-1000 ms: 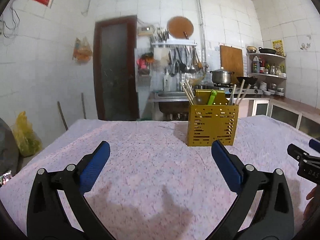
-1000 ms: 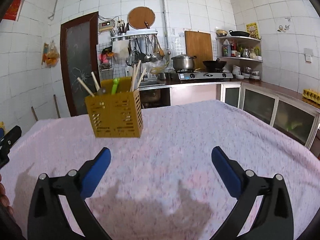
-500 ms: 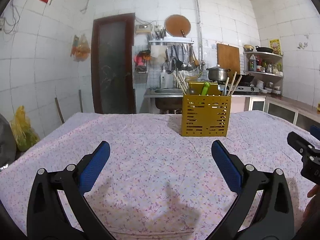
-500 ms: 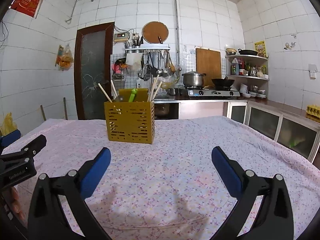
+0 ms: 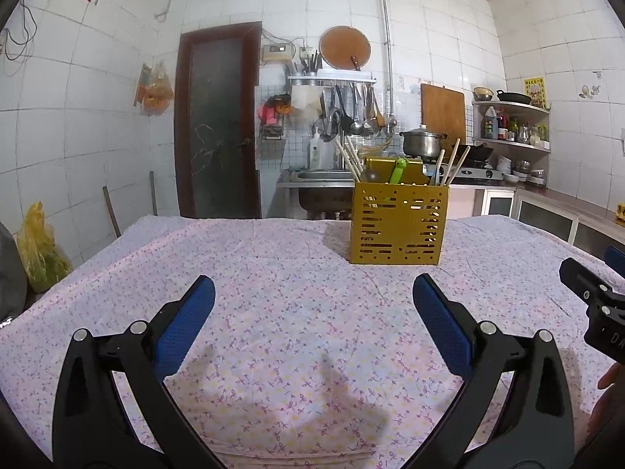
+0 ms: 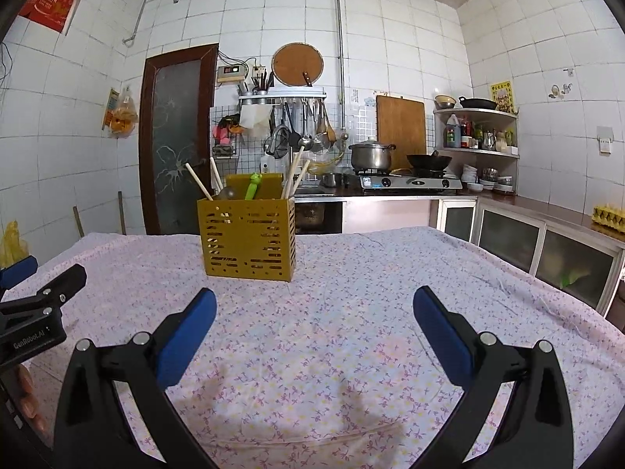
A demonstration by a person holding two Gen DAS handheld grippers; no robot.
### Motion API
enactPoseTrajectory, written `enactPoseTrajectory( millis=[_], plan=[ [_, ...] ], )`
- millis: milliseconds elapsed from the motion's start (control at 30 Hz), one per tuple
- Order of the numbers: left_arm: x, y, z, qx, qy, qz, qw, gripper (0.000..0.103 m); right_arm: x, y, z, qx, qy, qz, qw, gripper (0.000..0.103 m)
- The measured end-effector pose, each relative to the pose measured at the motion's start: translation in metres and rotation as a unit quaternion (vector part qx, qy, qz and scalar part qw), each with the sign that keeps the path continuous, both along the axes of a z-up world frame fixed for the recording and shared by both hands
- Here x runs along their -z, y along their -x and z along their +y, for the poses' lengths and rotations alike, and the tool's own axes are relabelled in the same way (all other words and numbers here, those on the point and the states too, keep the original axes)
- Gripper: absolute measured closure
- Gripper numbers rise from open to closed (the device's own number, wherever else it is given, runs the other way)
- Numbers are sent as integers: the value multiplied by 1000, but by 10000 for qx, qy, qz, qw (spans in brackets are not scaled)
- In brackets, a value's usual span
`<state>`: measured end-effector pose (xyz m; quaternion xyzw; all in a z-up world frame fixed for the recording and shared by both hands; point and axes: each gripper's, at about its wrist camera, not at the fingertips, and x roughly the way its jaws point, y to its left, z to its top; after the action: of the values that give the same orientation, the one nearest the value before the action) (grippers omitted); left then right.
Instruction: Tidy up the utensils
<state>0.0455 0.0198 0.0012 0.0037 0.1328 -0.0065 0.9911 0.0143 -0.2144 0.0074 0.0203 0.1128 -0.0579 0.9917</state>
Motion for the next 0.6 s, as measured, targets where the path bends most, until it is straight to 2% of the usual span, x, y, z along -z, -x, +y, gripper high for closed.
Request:
enactPoseTrajectory(
  millis=[600],
  plan=[
    [0,2,-2,-16,-12,-50,10000,5,1,4,0,70,11,-70,10000,4]
  ],
)
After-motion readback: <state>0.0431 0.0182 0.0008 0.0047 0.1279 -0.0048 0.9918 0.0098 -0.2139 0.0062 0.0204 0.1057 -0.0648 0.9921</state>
